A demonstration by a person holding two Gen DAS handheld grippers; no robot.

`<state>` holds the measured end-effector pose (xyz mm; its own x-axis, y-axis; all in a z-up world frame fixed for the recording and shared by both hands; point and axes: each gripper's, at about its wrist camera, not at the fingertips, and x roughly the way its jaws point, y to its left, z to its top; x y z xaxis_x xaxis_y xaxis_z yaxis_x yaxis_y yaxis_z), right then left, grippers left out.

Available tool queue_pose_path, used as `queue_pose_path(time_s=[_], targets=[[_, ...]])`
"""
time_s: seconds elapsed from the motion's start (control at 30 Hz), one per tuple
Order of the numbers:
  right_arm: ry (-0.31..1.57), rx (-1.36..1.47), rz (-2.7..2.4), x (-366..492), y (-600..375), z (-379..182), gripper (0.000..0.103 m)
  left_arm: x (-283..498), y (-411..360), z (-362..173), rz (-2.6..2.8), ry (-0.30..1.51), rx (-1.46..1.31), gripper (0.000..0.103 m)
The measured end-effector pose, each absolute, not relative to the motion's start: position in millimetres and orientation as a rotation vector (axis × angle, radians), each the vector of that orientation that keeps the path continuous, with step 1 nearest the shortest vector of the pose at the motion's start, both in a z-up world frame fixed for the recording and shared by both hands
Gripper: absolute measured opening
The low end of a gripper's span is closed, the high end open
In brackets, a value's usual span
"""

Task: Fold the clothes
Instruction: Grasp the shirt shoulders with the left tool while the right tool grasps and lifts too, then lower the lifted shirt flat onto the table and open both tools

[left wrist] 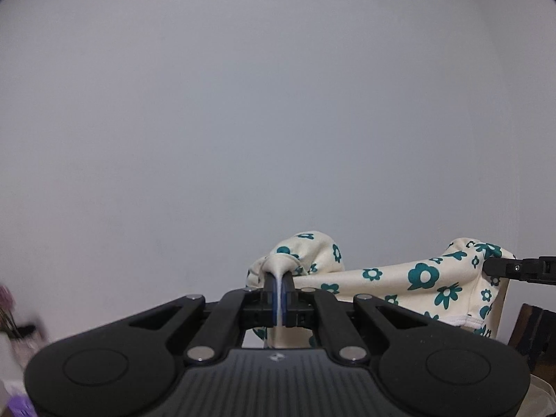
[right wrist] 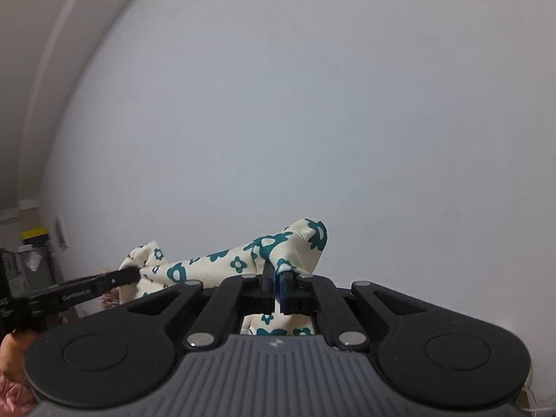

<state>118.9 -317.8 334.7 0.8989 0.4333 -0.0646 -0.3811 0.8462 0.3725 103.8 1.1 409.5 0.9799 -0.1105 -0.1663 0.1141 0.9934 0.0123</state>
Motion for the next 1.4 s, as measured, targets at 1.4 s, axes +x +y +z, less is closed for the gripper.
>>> queue_pose_path(time_s=[1.4], targets=[[0.979,0.609,0.451,-72,-330,-61,0.003,-61,27,3,-0.343,0.921,-0.177,0.002]])
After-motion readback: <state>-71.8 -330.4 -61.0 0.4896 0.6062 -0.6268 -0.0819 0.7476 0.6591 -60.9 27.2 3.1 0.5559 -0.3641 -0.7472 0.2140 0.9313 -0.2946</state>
